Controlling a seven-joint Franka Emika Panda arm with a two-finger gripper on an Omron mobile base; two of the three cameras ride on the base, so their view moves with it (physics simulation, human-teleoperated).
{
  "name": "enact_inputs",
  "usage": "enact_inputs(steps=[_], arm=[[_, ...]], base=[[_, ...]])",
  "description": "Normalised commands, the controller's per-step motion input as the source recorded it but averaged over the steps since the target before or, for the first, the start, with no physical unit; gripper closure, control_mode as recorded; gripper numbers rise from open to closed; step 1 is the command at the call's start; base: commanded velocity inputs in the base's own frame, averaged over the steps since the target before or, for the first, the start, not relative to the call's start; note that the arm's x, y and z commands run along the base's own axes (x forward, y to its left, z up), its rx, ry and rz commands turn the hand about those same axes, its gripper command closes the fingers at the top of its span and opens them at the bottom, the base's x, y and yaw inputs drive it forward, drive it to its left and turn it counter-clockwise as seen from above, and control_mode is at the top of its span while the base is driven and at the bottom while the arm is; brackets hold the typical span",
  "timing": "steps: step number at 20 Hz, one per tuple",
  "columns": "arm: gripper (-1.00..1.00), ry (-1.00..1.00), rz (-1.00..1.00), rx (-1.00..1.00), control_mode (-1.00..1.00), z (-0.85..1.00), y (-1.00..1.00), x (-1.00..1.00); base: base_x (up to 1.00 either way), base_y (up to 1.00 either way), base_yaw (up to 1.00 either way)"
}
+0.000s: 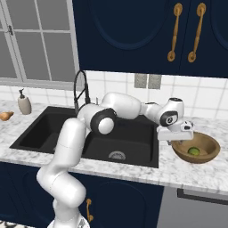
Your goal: Pick the lime from the sink and place it in the bowl. Then pick the bowl and place it in the microwave. Then close the microwave door and press the start button.
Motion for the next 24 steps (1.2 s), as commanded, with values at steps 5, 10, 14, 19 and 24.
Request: enact_inputs(steps=[5,10,14,19,24], arm=[[1.0,0.03,0.0,-0.02,-1.0,0.0,0.01,-0.04],[1.0,0.06,0.14,0.0,-1.0,0.0,-0.01,-0.02],[1.0,-0.02,0.27,0.0,-1.0,0.0,-0.06,-0.11],[1.0,-0.16,0.32,0.0,-1.0,0.06,-0.32,-0.7],[1.0,-0.21,0.21,0.03,-1.0,0.21,-0.23,-0.96]], base=[[0.0,0.0,0.0],[0.0,0.0,0.0],[0.0,0.0,0.0],[0.0,0.0,0.0],[0.0,0.0,0.0]])
